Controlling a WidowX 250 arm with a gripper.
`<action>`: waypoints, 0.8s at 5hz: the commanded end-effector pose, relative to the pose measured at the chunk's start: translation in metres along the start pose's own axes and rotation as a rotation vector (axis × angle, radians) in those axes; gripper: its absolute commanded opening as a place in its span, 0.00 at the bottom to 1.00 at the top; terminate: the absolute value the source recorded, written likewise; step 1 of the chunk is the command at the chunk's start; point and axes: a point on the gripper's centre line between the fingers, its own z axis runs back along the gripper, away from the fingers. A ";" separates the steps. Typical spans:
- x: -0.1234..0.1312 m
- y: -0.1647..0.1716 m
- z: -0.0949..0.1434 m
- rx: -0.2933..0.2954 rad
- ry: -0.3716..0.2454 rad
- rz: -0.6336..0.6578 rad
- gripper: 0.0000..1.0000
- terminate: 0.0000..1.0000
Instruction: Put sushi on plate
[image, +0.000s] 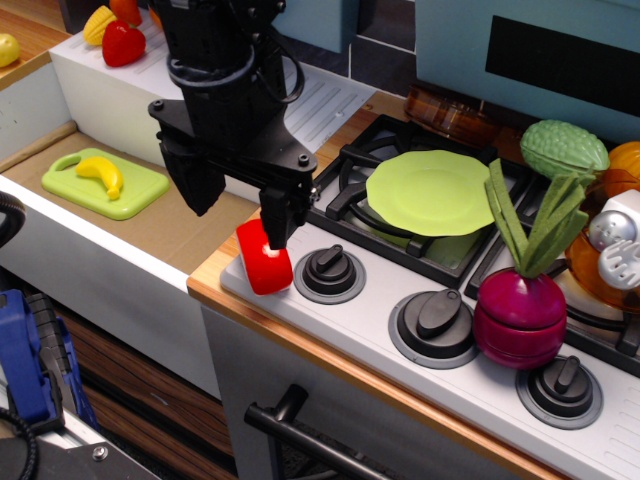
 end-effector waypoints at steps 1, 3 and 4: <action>0.000 0.000 0.000 0.000 0.000 0.000 1.00 0.00; 0.017 0.004 0.002 0.137 0.015 0.236 1.00 0.00; 0.020 0.003 -0.005 0.185 -0.032 0.330 1.00 0.00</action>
